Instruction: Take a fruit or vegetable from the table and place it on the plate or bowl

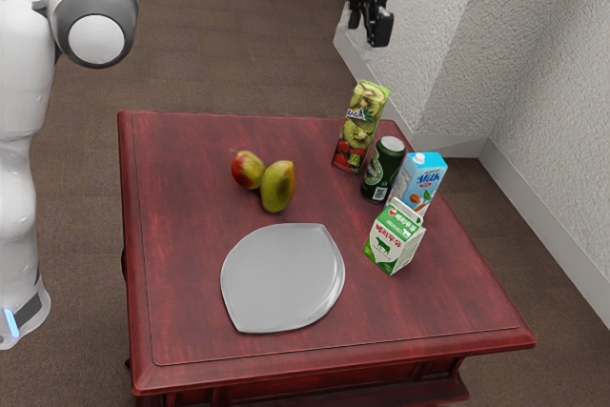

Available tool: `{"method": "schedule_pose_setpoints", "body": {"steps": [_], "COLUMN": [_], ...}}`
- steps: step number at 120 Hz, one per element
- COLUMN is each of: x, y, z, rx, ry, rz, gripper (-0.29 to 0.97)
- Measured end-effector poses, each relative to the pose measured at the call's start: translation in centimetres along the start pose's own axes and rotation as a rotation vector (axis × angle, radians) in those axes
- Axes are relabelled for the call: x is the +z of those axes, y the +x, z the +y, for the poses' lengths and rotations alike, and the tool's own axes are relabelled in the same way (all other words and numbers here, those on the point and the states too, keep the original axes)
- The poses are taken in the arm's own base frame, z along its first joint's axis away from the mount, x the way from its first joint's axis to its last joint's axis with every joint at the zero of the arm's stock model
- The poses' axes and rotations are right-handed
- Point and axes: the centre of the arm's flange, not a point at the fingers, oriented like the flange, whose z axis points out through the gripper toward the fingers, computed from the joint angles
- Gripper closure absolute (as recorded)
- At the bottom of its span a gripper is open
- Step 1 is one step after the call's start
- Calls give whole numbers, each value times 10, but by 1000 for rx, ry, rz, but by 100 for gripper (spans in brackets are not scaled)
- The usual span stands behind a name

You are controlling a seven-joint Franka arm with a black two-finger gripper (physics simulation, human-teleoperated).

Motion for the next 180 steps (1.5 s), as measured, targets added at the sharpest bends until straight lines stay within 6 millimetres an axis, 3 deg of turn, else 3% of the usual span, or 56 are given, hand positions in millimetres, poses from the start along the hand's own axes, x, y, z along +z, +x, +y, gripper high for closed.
{"method": "schedule_pose_setpoints", "body": {"steps": [40, 47, 53, 63, 72, 89, 120, 136, 147, 157, 168, 176, 180], "x": [-13, -49, -65, -82, -82, -62, -17, 39, 70, 92, 114, 111, 117], "y": [3, -8, -15, -21, -22, -17, 3, 27, 39, 45, 37, 17, 4], "z": [1, 26, 42, 72, 94, 113, 119, 124, 149, 157, 176, 199, 197], "rx": [19, 56, 79, 125, 158, 179, 160, 168, 217, 240, 279, 314, 304], "ry": [16, 57, 76, 92, 94, 94, 82, 76, 64, 8, -39, -63, -82], "rz": [70, 131, 159, 190, 191, 154, 78, -8, -37, -62, -109, -135, -169], "gripper": [0, 0, 0, 0, 0, 0, 0, 0, 0, 0, 0, 0, 0]}}
